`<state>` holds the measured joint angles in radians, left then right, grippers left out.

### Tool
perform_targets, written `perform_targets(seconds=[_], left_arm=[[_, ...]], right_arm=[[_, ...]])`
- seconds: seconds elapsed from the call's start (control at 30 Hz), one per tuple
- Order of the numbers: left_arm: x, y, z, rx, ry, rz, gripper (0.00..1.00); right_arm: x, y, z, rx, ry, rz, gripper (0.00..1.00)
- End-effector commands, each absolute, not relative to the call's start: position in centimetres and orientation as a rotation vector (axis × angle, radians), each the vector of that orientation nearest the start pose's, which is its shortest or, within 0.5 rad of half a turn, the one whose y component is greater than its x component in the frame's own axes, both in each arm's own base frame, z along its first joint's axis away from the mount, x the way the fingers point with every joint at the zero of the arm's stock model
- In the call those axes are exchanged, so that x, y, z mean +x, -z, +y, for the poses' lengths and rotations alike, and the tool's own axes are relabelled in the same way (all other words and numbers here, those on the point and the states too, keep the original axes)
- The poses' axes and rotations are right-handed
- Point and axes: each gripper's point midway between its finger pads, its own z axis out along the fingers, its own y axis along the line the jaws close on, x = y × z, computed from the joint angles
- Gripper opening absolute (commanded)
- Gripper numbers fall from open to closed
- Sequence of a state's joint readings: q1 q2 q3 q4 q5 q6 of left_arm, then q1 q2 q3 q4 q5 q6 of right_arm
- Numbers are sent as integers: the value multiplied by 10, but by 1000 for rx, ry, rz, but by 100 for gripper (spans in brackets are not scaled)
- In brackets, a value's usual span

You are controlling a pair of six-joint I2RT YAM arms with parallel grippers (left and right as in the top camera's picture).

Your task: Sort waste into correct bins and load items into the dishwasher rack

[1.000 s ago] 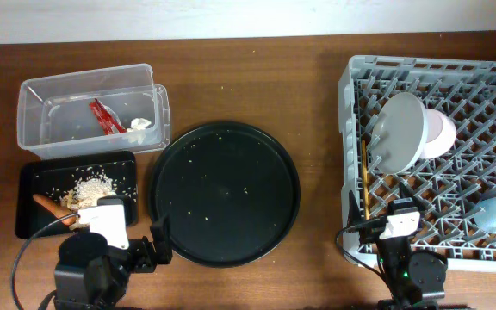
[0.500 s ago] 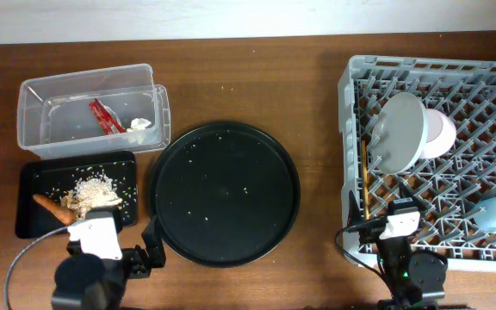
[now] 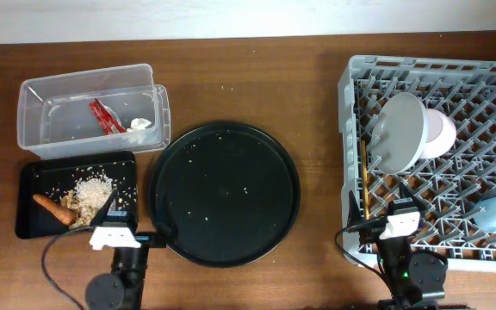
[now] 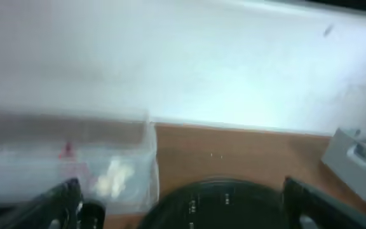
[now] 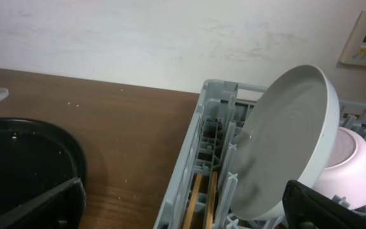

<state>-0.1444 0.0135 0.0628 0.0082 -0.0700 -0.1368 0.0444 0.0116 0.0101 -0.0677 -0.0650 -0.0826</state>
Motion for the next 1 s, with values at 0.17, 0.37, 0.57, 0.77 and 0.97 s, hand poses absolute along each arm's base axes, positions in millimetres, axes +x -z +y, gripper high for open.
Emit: perform_targets(seconds=[0.17, 0.37, 0.57, 0.77, 0.97], left_arm=[[244, -156, -33, 185, 43, 1640, 99], [244, -157, -34, 187, 47, 1638, 99], [244, -156, -34, 187, 47, 1639, 99], [244, -156, -34, 187, 47, 1639, 99], [244, -156, -34, 187, 47, 1639, 99]], right_arm=[[245, -158, 22, -158, -24, 1633, 98], [245, -158, 22, -158, -24, 1633, 98], [245, -158, 22, -158, -24, 1633, 98], [245, -158, 22, -158, -24, 1633, 98], [245, -158, 22, -158, -24, 1633, 98]])
